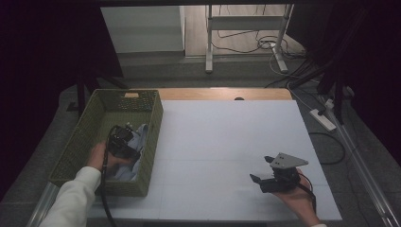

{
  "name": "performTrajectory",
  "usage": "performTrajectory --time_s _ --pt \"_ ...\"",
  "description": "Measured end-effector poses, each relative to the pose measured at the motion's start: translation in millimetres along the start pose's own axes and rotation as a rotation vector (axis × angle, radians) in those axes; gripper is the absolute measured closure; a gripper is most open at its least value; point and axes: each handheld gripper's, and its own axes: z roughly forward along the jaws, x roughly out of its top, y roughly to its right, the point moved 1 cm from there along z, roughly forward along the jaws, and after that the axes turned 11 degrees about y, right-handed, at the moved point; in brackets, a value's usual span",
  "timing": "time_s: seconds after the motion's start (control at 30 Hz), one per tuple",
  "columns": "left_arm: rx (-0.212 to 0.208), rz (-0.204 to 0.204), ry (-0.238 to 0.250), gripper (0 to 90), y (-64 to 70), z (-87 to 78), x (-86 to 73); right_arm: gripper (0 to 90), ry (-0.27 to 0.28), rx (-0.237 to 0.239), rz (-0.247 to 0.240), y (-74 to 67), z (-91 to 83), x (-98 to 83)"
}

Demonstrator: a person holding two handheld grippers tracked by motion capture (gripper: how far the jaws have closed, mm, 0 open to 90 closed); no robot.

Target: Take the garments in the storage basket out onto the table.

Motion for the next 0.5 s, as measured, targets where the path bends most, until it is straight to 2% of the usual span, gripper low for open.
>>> performTrajectory --time_s 0.07,0.2,0.33,0.4,0.5 --pt "-0.004 0.0 -0.004 15.7 -0.8 0.4 -0.3 15.0 -0.001 0.0 0.0 -0.1 0.2 0.0" --pt "-0.032 -0.028 0.0 25.8 -2.5 -0.1 -2.0 15.0 -0.004 -0.001 -0.002 -0.4 0.3 0.1" --pt "-0.034 -0.019 0.0 34.4 -2.2 -1.9 -1.6 15.0 -0.005 0.0 -0.004 -0.7 0.8 0.2" --pt "-0.035 -0.021 0.002 39.7 -2.4 -2.9 -1.4 15.0 -0.008 -0.002 -0.006 -0.9 0.6 0.4" --pt "-0.051 -0.031 0.017 52.5 -3.4 -6.9 -1.9 15.0 -0.005 -0.001 -0.005 -0.7 0.6 0.3"
